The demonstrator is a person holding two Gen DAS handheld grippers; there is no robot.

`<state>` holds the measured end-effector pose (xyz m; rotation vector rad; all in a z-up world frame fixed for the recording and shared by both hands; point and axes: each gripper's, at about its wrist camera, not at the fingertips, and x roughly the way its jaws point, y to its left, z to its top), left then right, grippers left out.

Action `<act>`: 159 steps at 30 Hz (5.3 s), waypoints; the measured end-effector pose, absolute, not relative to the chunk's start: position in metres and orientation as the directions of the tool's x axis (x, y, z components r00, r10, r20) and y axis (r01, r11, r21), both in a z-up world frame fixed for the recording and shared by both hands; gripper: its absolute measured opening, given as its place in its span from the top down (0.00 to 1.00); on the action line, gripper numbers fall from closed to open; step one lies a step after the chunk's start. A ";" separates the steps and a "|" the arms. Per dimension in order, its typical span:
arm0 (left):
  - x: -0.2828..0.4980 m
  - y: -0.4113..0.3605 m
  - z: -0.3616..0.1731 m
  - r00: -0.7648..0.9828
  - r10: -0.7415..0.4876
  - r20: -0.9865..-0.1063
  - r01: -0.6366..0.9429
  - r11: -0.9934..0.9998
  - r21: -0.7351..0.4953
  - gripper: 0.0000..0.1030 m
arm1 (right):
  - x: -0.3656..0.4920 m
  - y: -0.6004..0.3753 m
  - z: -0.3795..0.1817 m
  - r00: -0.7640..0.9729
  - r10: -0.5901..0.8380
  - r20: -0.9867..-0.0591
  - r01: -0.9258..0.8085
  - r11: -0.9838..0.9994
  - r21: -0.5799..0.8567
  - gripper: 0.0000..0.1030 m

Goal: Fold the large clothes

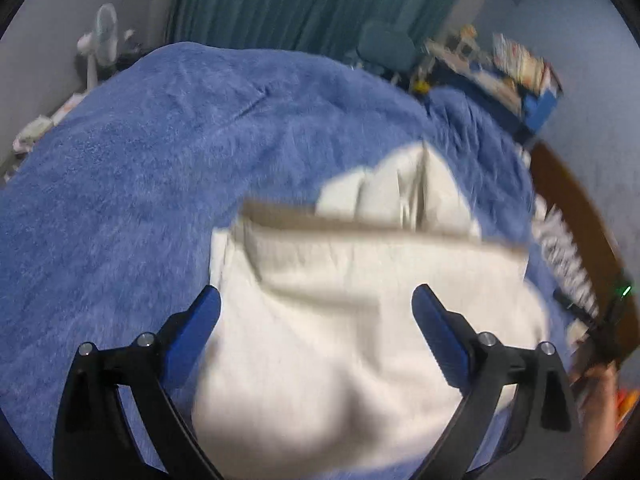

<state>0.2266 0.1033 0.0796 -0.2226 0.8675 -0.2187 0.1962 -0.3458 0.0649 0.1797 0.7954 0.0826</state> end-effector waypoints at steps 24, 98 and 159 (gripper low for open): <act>0.311 -0.007 0.013 0.531 -0.156 -0.833 0.221 0.974 -0.041 0.06 | 0.282 -0.291 0.009 0.575 0.092 -0.813 -0.013 0.995 0.104 0.09; 0.209 0.050 -0.023 0.519 -0.164 -0.839 0.220 0.974 -0.054 0.06 | 0.191 -0.344 -0.016 0.631 0.070 -0.773 -0.066 0.997 0.037 0.11; 0.323 0.171 -0.074 0.464 -0.591 -0.660 0.303 0.806 -0.508 0.47 | 0.321 -0.457 -0.060 0.562 0.465 -0.684 -0.171 0.874 0.454 0.56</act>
